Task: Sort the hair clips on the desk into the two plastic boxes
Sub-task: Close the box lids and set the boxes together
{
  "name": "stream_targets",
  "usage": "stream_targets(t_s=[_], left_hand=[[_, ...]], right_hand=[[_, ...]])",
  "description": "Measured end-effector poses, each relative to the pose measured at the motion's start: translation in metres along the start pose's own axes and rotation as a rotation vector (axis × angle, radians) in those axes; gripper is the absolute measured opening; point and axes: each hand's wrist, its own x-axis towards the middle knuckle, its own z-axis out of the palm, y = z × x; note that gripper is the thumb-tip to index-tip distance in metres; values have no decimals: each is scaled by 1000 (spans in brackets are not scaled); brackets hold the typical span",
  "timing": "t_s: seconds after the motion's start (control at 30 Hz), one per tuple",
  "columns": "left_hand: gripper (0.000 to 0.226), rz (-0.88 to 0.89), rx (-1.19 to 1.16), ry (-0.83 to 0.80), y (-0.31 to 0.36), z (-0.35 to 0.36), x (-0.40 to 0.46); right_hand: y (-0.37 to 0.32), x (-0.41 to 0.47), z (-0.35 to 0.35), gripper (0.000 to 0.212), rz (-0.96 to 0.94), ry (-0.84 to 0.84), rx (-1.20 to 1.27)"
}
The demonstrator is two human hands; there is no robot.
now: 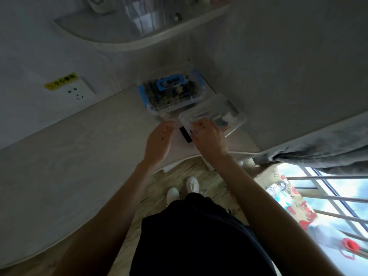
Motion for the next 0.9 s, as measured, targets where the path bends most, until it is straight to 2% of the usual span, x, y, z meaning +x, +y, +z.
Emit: stream_targets(t_s=[0.07,0.13,0.2,0.3,0.4,0.5,0.6,0.73,0.9], left_hand=[[21,-90,-78,-52,-2,5,1],[21,-131,-54,-66,1,10,5],[39,-165,-8,-61,10,15,9],[59,-196,1,-25,17,28,18],[70,-240,41,35,16,40,24],[65,-183,89,84,16,42,23],[55,-143,22,70,9,34,20],[35,-240,-175,148,-9,14,11],[34,-301,-222,246,-26,-14,1]], right_hand=[[-1,-1,8,25,10,-67,159],[11,-1,7,27,79,44,211],[33,5,1,30,224,101,228],[74,20,3,41,401,19,167],[94,27,12,50,474,-78,206],[88,22,13,48,468,-47,335],[77,9,6,42,505,34,405],[61,-11,5,31,436,34,465],[44,-16,13,24,410,-16,606]])
